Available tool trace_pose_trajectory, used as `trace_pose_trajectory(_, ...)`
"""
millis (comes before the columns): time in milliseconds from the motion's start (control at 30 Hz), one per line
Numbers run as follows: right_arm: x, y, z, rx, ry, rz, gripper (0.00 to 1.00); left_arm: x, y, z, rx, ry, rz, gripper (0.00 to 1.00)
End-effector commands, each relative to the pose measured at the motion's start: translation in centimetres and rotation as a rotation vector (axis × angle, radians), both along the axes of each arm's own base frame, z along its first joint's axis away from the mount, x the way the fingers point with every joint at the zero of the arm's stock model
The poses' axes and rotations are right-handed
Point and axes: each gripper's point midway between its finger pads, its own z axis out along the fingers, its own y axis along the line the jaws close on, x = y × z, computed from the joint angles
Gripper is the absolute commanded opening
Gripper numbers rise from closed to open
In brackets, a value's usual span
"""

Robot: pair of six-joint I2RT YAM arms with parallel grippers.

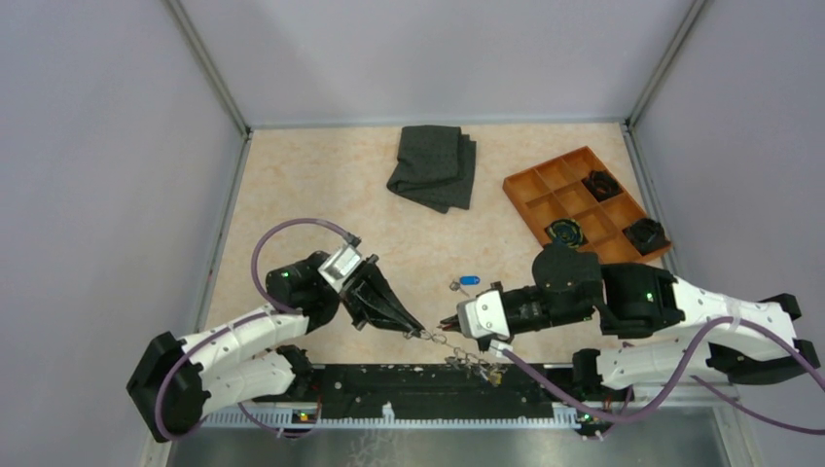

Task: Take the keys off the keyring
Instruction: Remove the key from the keyring.

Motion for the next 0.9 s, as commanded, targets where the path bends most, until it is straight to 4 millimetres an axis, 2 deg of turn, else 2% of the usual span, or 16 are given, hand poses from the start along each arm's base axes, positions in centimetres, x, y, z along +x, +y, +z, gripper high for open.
trace_pose_trajectory(0,0.1,0.4,1.1,0.037,-0.021,0.001,0.0,-0.6,1.0,1.0,-0.098,-0.08,0.003,0.0)
trace_pose_trajectory(167,-0.3,0.2,1.4,0.044,-0.012,0.018,0.0,-0.1,1.7,1.2,-0.121,-0.051,0.023,0.0)
trace_pose_trajectory(333,-0.3,0.1,1.0,0.033,-0.007,0.014,0.0,0.3,1.6,1.1,-0.114,-0.031,0.034,0.0)
trace_pose_trajectory(700,2.1,0.5,-0.8,-0.009,-0.069,-0.095,0.0,-0.3,2.1,1.8,-0.128,-0.057,0.026,0.0)
trace_pose_trajectory(867,2.0,0.5,-1.1,-0.017,-0.07,-0.089,0.0,-0.5,2.3,2.1,-0.139,-0.063,0.026,0.0)
